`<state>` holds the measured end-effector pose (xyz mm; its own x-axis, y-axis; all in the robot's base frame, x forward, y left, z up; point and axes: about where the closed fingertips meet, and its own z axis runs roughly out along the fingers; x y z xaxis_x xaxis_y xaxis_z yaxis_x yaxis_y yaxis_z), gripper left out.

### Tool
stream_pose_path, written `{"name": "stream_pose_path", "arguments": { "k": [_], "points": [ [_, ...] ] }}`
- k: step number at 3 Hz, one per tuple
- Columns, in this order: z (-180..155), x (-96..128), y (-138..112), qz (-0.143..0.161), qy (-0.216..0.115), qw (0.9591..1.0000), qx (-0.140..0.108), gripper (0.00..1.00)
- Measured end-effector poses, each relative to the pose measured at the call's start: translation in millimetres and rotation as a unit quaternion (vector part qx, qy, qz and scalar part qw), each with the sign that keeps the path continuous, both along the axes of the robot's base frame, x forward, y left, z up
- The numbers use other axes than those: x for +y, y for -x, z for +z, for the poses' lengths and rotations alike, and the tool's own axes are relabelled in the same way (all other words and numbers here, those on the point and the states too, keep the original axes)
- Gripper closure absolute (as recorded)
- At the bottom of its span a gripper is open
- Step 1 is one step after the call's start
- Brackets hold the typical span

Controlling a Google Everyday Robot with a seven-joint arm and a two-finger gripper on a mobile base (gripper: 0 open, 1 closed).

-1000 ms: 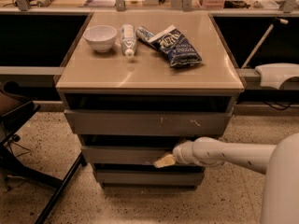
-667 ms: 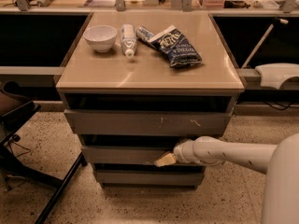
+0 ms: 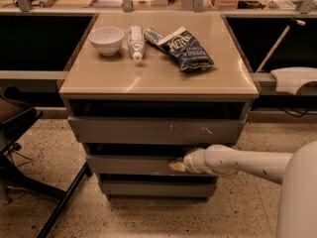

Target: Open middle drawer

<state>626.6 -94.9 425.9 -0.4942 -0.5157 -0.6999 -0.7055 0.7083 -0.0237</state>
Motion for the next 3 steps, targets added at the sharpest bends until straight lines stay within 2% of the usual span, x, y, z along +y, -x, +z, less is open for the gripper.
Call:
{"name": "stream_pose_path", "arguments": {
  "k": [1, 2, 3],
  "points": [
    [0.0, 0.0, 0.0, 0.0, 0.0, 1.0, 0.0, 0.65],
    [7.6, -1.5, 12.3, 0.01, -0.024, 0.9997, -0.001, 0.89],
    [28.2, -19.8, 41.5, 0.038, -0.053, 0.9979, 0.006, 1.0]
  ]
}}
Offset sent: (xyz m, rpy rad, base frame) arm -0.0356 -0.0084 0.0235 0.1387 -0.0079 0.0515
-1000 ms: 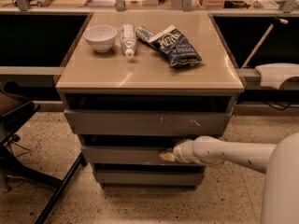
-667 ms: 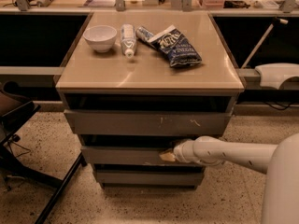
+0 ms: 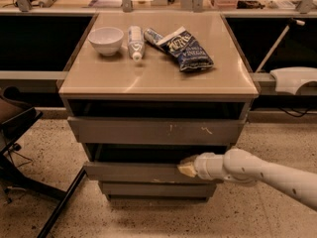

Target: Open middle drawer

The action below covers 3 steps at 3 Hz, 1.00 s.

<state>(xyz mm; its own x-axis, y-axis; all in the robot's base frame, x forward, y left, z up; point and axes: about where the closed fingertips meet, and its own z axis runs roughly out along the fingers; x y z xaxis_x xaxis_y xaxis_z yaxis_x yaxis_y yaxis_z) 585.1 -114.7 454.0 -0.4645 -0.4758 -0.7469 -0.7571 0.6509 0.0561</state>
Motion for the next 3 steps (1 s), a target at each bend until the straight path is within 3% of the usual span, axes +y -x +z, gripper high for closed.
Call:
{"name": "stream_pose_path", "arguments": {
  "k": [1, 2, 3],
  "points": [
    [5.9, -21.9, 54.2, 0.021, -0.038, 0.998, 0.045, 1.0],
    [8.6, -27.6, 93.0, 0.042, -0.055, 0.9942, 0.082, 1.0],
    [8.6, -25.5, 96.4, 0.048, -0.058, 0.9934, 0.087, 0.81]
  ]
}}
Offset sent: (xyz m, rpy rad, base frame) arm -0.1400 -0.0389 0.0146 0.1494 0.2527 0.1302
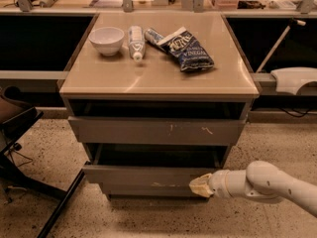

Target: Open middle drawer

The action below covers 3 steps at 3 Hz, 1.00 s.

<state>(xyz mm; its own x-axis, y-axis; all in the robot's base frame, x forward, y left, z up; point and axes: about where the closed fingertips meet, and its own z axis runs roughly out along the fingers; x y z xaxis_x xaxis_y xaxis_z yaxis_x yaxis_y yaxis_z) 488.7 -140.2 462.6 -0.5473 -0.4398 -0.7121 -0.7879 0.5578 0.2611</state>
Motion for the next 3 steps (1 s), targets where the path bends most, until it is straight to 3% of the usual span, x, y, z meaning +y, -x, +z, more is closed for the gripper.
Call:
{"name": "stream_pose_path", "arguments": {
  "k": [3],
  "points": [
    [0.0, 0.1, 0.0, 0.0, 0.0, 1.0, 0.0, 0.12]
  ]
}}
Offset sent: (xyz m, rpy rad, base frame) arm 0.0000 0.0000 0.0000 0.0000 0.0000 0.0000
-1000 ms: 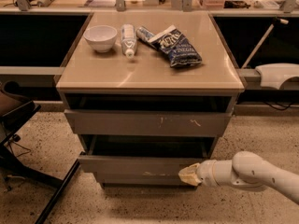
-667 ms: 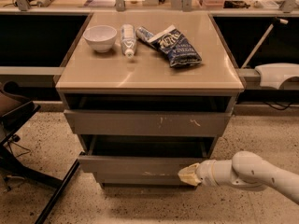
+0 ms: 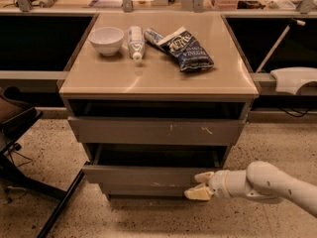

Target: Open middle drawer

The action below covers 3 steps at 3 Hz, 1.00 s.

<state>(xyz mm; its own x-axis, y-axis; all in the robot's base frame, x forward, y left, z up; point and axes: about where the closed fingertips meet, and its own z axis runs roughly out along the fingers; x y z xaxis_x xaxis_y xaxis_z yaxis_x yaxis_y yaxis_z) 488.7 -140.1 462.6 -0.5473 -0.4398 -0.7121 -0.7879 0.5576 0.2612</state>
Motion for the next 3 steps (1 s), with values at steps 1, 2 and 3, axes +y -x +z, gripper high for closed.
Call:
{"name": "stream_pose_path", "arguments": {
  "k": [1, 2, 3],
  "points": [
    [0.0, 0.0, 0.0, 0.0, 0.0, 1.0, 0.0, 0.0],
    [2.0, 1.9, -3.1, -0.002, 0.022, 0.9996, -0.016, 0.0],
    [15.9, 14.6, -1.8, 0.014, 0.081, 0.9944, -0.066, 0.0]
  ]
}}
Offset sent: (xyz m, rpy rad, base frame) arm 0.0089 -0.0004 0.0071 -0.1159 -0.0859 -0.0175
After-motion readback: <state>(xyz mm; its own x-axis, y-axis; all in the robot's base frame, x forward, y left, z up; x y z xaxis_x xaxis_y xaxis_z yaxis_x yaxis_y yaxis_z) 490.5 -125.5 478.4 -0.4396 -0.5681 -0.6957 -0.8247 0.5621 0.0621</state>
